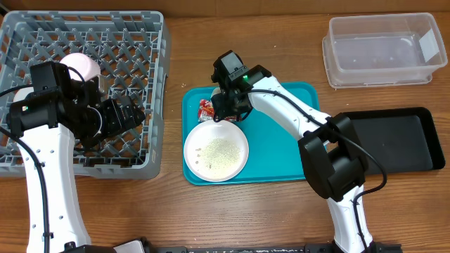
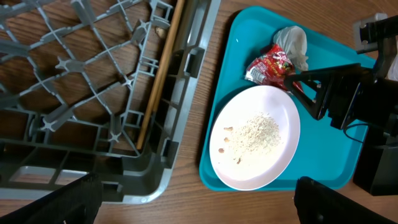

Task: Sort waste into correct bins and load items into the dishwasher
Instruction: 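Lift the red wrapper off the tray with the right gripper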

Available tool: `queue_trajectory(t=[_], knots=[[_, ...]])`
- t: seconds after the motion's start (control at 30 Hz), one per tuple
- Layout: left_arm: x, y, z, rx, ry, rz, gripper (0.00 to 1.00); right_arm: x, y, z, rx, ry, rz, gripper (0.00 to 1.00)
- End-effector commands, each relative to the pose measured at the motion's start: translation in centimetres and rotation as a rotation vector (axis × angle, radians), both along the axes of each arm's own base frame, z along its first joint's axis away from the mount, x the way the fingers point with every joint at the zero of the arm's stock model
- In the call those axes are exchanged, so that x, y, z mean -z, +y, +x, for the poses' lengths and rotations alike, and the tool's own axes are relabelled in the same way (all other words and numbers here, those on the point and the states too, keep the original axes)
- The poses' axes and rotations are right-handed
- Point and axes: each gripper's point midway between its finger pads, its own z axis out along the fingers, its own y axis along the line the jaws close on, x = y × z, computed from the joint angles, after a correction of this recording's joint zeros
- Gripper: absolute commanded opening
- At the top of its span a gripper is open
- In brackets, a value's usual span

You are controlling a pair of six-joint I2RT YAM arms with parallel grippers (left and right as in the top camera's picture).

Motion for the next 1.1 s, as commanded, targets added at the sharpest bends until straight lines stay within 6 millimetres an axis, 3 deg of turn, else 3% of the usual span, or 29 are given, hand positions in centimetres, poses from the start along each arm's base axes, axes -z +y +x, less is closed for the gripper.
queue_trajectory(t=[0.0, 0.13, 0.23, 0.33, 0.4, 0.43, 0.5, 0.63, 0.83, 0.93, 1.07], knots=[[0.0, 0.0, 0.0, -0.006, -0.002, 0.002, 1.00, 0.8, -0.1, -0.3, -0.005, 0.007, -0.022, 0.50], [0.0, 0.0, 0.0, -0.006, -0.001, 0.002, 1.00, 1.4, -0.4, -0.7, -0.005, 0.020, -0.030, 0.47], [0.0, 0.0, 0.0, -0.006, -0.001, 0.002, 1.00, 1.7, -0.6, -0.9, -0.006, 0.028, -0.036, 0.36], [0.0, 0.0, 0.0, -0.006, -0.002, 0.002, 1.00, 1.5, -0.5, -0.8, -0.005, 0.024, -0.033, 0.32], [0.0, 0.0, 0.0, -0.006, -0.001, 0.002, 1.00, 1.2, -0.5, -0.7, -0.003, 0.021, -0.031, 0.21], [0.0, 0.0, 0.0, -0.006, -0.002, 0.002, 1.00, 0.7, -0.5, -0.4, 0.000, 0.017, -0.028, 0.07], [0.0, 0.0, 0.0, -0.006, -0.001, 0.002, 1.00, -0.2, -0.6, 0.0, 0.005, 0.013, -0.025, 0.04], [0.0, 0.0, 0.0, -0.006, -0.001, 0.002, 1.00, -3.2, -0.7, 1.4, 0.035, -0.006, -0.008, 0.04], [0.0, 0.0, 0.0, -0.006, -0.001, 0.002, 1.00, -10.9, -1.0, 3.4, 0.079, -0.060, 0.078, 0.04], [0.0, 0.0, 0.0, -0.006, -0.001, 0.002, 1.00, -14.8, -2.6, 4.7, 0.118, -0.118, 0.093, 0.04], [0.0, 0.0, 0.0, -0.006, -0.002, 0.002, 1.00, -19.1, -7.4, 7.4, 0.272, -0.185, 0.120, 0.04]])
